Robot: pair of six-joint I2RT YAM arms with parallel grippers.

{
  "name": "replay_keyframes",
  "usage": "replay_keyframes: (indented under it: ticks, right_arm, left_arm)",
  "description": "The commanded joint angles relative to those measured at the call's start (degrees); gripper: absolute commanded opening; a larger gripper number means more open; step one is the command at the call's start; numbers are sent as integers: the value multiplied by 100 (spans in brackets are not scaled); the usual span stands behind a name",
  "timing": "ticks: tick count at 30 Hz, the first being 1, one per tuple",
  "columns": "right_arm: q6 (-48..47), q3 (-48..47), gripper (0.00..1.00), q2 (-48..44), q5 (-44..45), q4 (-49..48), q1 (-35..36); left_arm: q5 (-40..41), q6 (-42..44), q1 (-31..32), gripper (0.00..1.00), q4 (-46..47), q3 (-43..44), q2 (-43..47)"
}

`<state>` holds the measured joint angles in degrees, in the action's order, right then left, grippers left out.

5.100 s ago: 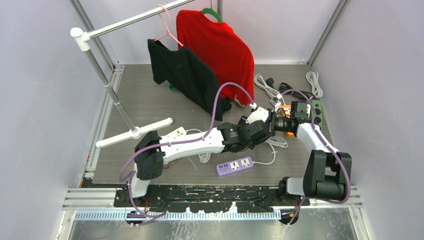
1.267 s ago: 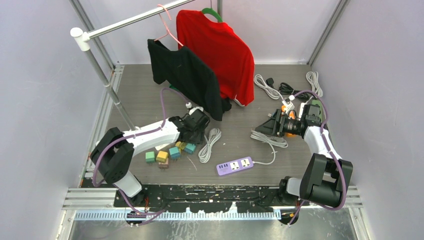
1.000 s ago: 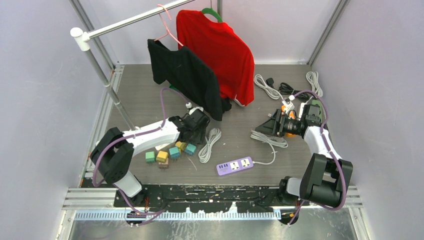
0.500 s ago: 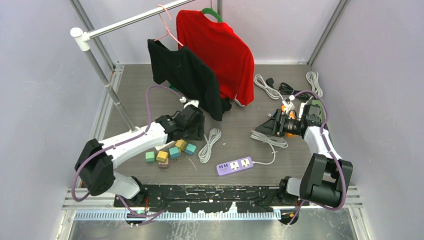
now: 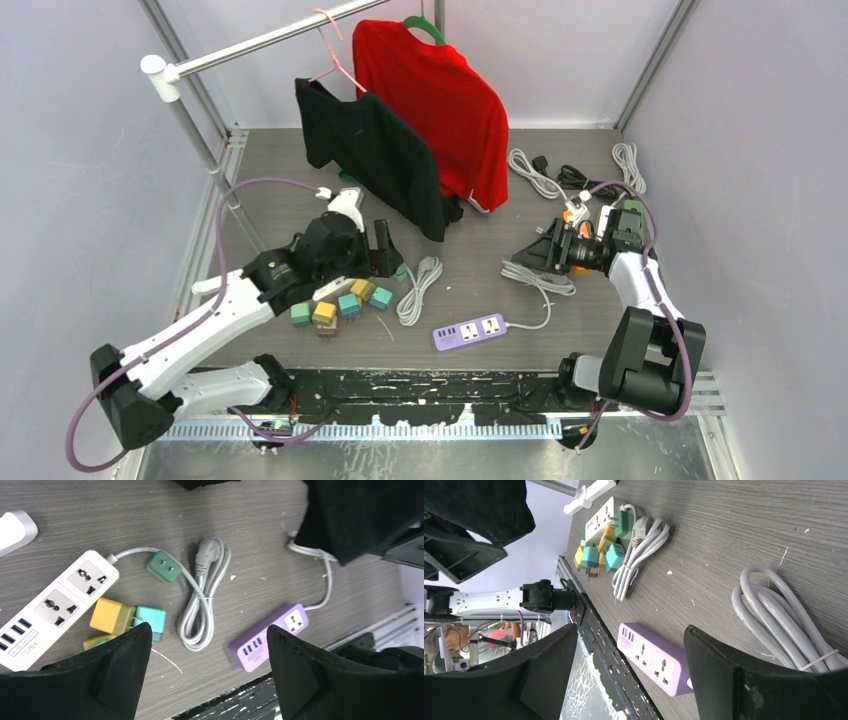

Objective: Pull the plug off the socket
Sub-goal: Reset both arms

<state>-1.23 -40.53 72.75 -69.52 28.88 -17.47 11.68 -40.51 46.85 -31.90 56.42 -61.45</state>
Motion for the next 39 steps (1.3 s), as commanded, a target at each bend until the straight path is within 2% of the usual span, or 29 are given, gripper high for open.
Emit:
replay_keyframes:
  ticks: [1, 3, 4, 8, 10, 12, 14, 17, 22, 27, 31, 39]
  right_arm:
    - [-334, -496, 82, -226, -100, 509, -82]
    - [-1248, -1055, 84, -252, 7, 1533, -134]
    - [-1751, -1411, 84, -234, 188, 2389, -169]
    - [-3179, -3501, 86, 109, 897, 4540, -371]
    - [-3513, -4602, 99, 313, 864, 5256, -696]
    - [-2604, -5531, 100, 406, 898, 4947, -1057]
    - [-1343, -6304, 100, 408, 1528, 4297, -1180]
    - [-597, -7151, 100, 230, 2554, 3842, -1189]
    - [53, -7204, 100, -669, 2969, 2907, -1189]
    - [828, -7607, 100, -736, 2639, 3012, -1189]
    - [1511, -7681, 100, -772, 2940, 2970, -1192]
    - [1941, -7686, 100, -860, 2996, 2793, -1190]
  left_arm:
    - [-295, 73, -29, 89, 353, 141, 614]
    - [-591, 258, -33, 93, 392, 346, 832]
    - [-725, 342, -30, 94, 393, 488, 930]
    - [-876, 636, -29, 96, 58, 1313, 1196]
    - [-810, 716, -35, 97, -248, 1809, 1228]
    - [-715, 749, -31, 98, -569, 2396, 1217]
    - [-664, 775, -34, 98, -839, 2913, 1187]
    - [-544, 773, -29, 99, -1115, 3510, 1162]
    - [-363, 796, -29, 100, -1355, 4229, 1142]
    - [-295, 898, -33, 100, -1420, 4584, 1104]
    - [-264, 998, -25, 100, -1494, 4693, 1063]
    - [-48, 1084, -34, 100, -1486, 4527, 1281]
